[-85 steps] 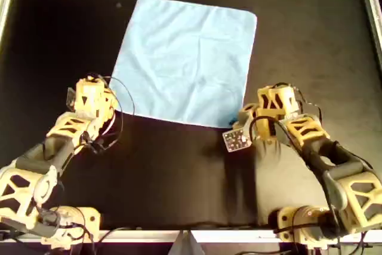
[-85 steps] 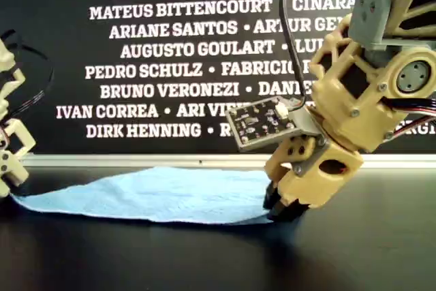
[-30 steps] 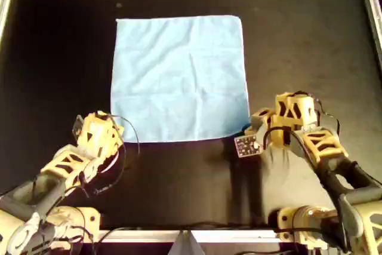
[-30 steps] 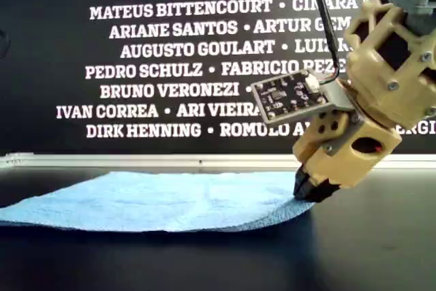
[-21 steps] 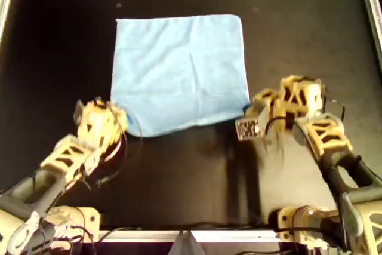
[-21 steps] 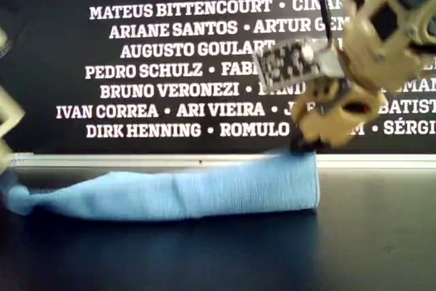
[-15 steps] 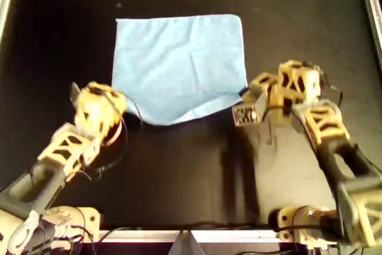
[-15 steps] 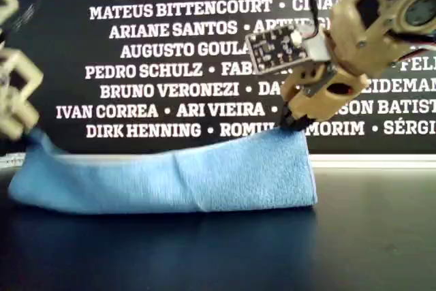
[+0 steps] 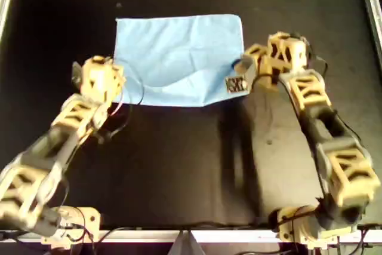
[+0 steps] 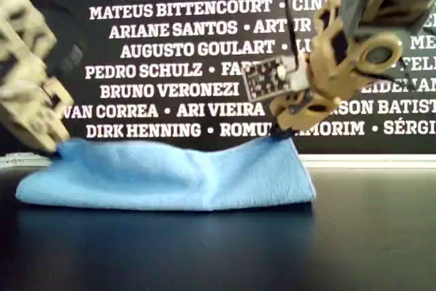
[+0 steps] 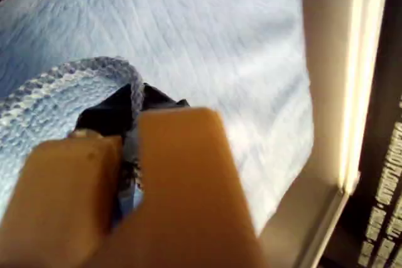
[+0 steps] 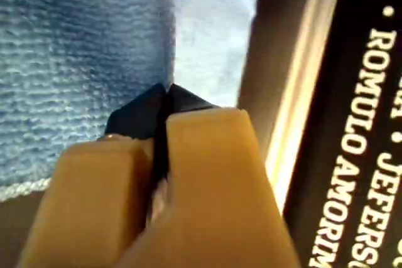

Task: Fold a cloth

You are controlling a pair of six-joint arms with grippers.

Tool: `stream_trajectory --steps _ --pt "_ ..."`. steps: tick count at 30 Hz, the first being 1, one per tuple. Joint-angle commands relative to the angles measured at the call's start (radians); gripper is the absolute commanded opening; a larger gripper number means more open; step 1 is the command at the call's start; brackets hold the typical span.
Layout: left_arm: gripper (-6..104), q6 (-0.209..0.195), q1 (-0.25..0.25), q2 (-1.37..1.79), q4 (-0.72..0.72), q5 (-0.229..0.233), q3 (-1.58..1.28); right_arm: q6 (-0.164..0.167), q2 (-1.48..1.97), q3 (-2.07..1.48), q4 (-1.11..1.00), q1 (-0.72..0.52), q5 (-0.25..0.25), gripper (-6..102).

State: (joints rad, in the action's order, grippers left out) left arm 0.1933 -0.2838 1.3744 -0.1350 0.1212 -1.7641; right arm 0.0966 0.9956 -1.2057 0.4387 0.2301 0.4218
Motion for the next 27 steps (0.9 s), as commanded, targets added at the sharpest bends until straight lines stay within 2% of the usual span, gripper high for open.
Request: stream_trajectory --steps 1,4,6,15,27 --pt "0 0.037 0.061 -0.08 0.021 -0.002 0.199 -0.003 -0.046 0.252 -0.052 -0.009 0.002 -1" --pt "0 0.083 0.097 -0.167 0.021 -0.002 0.288 -0.003 -0.155 0.411 -0.052 -0.011 -0.003 -1" --pt "0 0.1 0.121 -0.209 0.023 -0.002 0.333 -0.003 -0.218 0.502 -0.052 -0.023 -0.003 -1" --pt "0 0.101 0.121 -0.293 0.023 -0.003 0.5 -0.003 -0.419 0.798 -0.052 -0.075 -0.003 -1" --pt "0 0.101 0.114 -0.474 0.023 -0.003 0.742 -0.003 -0.604 1.049 -0.052 -0.075 -0.003 -1"
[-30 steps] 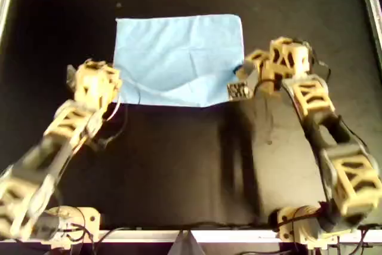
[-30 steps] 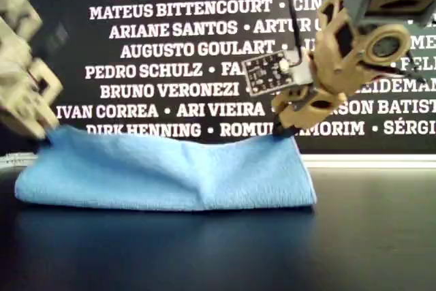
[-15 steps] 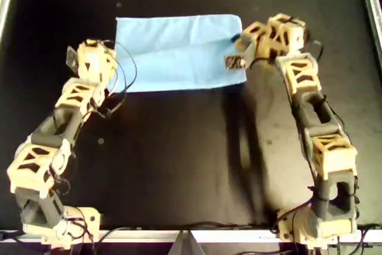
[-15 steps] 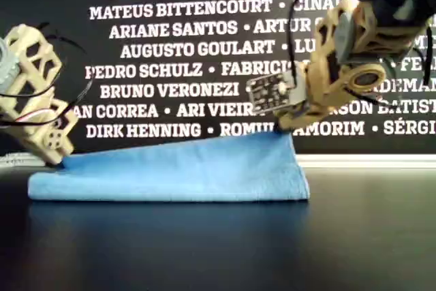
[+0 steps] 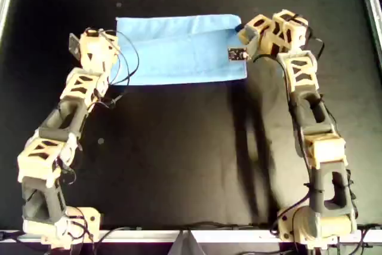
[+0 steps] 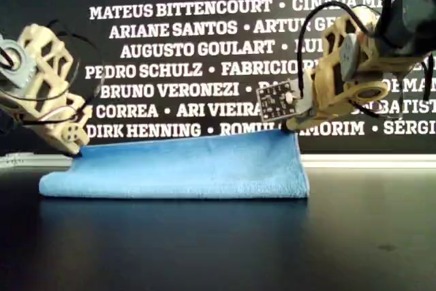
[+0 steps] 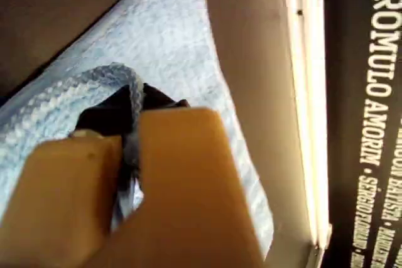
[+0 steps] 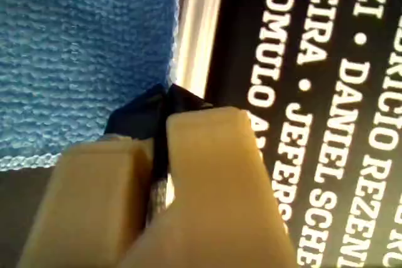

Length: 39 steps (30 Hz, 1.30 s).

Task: Fold a cloth

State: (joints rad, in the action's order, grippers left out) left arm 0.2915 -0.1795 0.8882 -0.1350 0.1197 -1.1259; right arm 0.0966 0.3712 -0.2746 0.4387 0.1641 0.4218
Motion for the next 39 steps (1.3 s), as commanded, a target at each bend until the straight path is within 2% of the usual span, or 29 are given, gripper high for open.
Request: stream_trajectory --steps 1,10,13,15,18,22,26,30,32,33,36,39 --pt "0 0.003 0.009 -0.002 0.023 -0.002 0.121 -0.003 0.008 0.135 -0.052 -0.009 -0.003 -1" --pt "3 0.005 0.009 -0.048 0.023 -0.003 0.178 -0.003 -0.054 0.207 -0.052 -0.012 -0.006 0" --pt "17 0.005 0.009 -0.048 0.023 -0.003 0.179 -0.003 -0.055 0.207 -0.052 -0.012 -0.006 7" --pt "31 0.005 0.009 -0.048 0.023 0.014 0.179 -0.002 -0.057 0.207 -0.052 -0.012 0.003 16" --pt "49 0.005 0.011 -0.048 0.023 0.015 0.178 -0.002 -0.052 0.207 -0.052 -0.012 0.009 30" --pt "63 0.005 0.015 -0.048 0.023 0.015 0.178 -0.003 -0.028 0.207 -0.052 -0.015 -0.003 44" --pt "65 0.005 0.021 -0.044 0.023 0.015 0.178 -0.003 -0.02 0.21 -0.052 -0.023 -0.003 50" --pt "65 0.005 0.023 -0.029 0.023 0.017 0.179 -0.014 0.028 0.209 -0.052 -0.044 0.012 50" --pt "66 0.005 0.021 -0.029 0.023 0.015 0.183 -0.005 0.051 0.209 -0.052 -0.051 0.012 50" --pt "66 0.005 0.02 -0.029 0.023 0.002 0.183 -0.005 0.06 0.209 -0.052 -0.057 0.014 50" --pt "66 0.006 0.011 -0.029 0.023 0.0 0.183 -0.014 0.086 0.209 -0.051 -0.074 0.014 50" --pt "66 0.006 0.012 -0.028 0.025 0.0 0.183 -0.008 0.124 0.209 -0.051 -0.083 0.014 50"
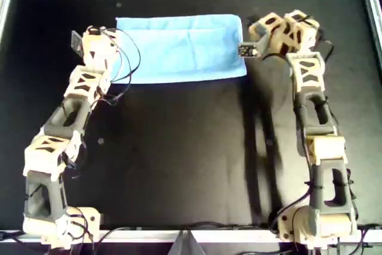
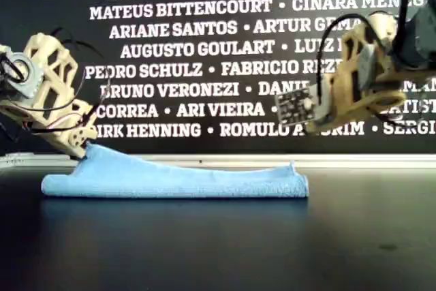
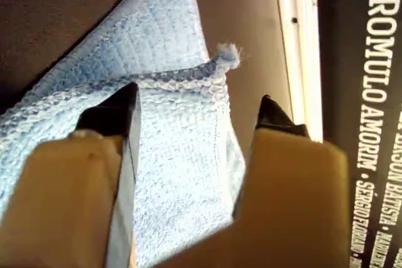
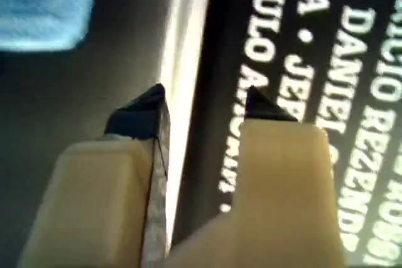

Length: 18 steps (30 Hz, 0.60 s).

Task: Fold a cloth

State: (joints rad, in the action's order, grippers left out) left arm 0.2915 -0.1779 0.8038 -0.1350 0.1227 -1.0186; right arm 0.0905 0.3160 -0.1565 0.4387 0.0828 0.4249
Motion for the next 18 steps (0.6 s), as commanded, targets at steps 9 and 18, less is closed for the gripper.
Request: stream_trajectory --steps 9,18 --pt "67 -0.008 0.014 0.066 0.025 0.012 0.072 0.002 0.325 0.089 -0.049 0.002 0.012 50" --pt "103 0.002 0.006 0.08 0.021 0.014 0.055 0.002 0.391 0.083 -0.031 -0.02 0.012 50"
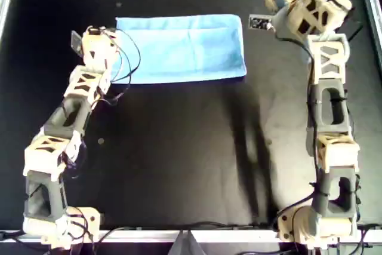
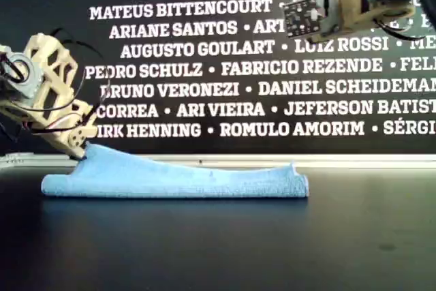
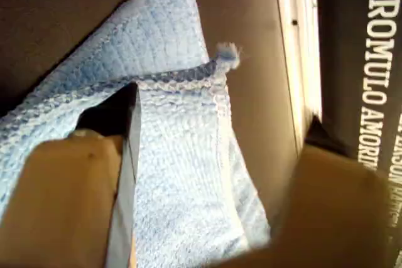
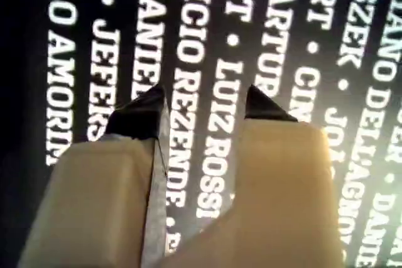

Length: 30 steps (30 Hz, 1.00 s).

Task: Fold a cloth

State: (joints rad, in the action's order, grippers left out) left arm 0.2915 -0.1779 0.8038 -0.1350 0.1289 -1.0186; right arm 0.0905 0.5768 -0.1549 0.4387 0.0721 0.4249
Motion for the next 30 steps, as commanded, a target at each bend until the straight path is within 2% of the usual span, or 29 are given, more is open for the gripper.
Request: stream_trajectory --steps 1,5,10,12,13,17,18,20,25,26,30 --pt "101 0.003 0.008 0.084 0.02 0.008 0.055 -0.005 0.132 0.083 -0.029 -0.011 0.012 50" --pt "97 0.005 0.017 0.193 -0.003 0.011 0.02 -0.012 0.178 0.061 0.011 -0.012 0.012 50" --pt "97 -0.011 0.003 0.431 -0.107 0.055 -0.164 0.002 0.224 0.081 0.19 -0.011 0.012 50" --pt "97 -0.012 0.003 0.508 -0.132 0.046 -0.227 0.002 0.225 0.086 0.233 -0.011 0.012 50" --pt "97 0.0 0.003 0.532 -0.138 0.043 -0.255 0.002 0.225 0.086 0.244 -0.011 0.012 50" --pt "97 0.003 0.014 0.514 -0.14 0.041 -0.293 0.002 0.227 0.086 0.291 -0.009 0.012 50" --pt "97 -0.011 0.015 0.466 -0.137 0.041 -0.282 0.002 0.227 0.086 0.304 -0.003 0.012 50" --pt "97 -0.012 0.015 0.322 -0.12 0.04 -0.272 0.002 0.227 0.086 0.324 0.005 0.012 50" --pt "97 -0.011 0.006 0.051 -0.098 0.04 -0.012 0.002 0.256 0.084 0.383 0.029 0.014 50" --pt "97 0.003 0.006 0.023 -0.098 0.04 0.055 0.003 0.273 0.067 0.393 0.031 0.014 50" --pt "97 0.005 0.008 -0.005 -0.112 0.046 0.324 0.003 0.293 0.061 0.403 0.041 0.014 50"
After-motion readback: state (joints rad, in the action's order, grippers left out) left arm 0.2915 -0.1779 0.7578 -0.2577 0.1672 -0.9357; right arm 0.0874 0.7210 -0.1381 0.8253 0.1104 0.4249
